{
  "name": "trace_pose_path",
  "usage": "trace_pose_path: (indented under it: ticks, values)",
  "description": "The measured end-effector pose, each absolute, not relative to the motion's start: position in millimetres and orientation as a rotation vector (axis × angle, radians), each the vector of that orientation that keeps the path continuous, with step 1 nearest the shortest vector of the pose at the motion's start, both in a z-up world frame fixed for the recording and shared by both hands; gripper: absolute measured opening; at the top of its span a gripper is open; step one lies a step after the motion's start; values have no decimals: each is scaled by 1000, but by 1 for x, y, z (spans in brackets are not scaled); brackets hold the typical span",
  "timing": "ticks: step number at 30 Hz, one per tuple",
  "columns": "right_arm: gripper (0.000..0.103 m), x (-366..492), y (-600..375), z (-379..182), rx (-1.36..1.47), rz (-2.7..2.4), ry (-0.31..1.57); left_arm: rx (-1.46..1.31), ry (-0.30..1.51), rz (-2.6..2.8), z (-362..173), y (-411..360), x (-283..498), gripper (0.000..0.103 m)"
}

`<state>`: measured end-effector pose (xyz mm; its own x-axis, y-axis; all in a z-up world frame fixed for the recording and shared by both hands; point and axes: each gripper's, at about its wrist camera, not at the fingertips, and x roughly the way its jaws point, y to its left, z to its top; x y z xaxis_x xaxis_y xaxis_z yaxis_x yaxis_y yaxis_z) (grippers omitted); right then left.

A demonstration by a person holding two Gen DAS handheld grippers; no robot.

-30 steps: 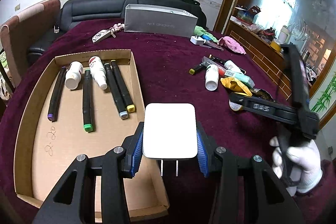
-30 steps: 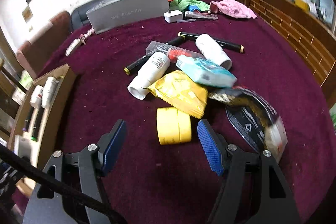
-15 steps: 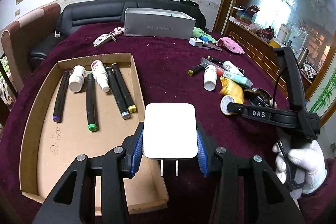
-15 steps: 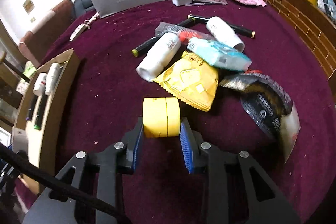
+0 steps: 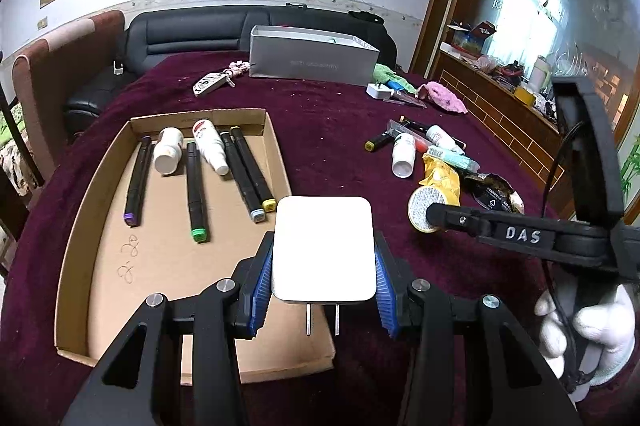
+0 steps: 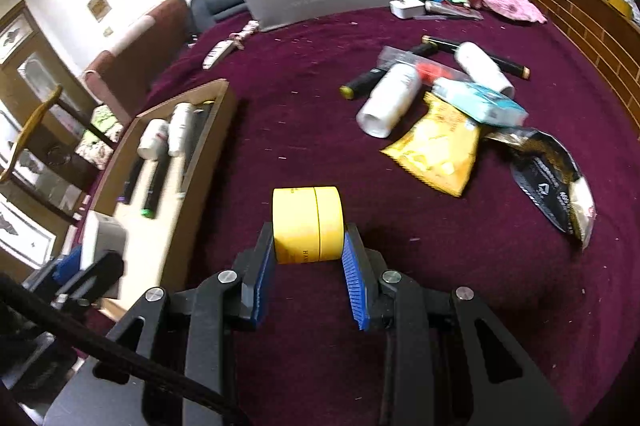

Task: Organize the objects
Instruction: 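Grasp the white wall charger with the left gripper while the right gripper grasps the yellow tape roll, then carry the charger and tape roll into the tray and lower them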

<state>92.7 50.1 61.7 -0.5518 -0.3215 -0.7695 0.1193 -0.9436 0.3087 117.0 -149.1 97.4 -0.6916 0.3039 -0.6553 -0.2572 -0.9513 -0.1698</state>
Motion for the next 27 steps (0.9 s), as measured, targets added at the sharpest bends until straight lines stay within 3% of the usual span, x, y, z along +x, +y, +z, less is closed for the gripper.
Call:
trace_pose_path:
  ticks: [27]
  values:
    - [30, 60, -51, 82, 1269, -2359, -265, -1106, -237, 2774, 90, -248, 83, 39]
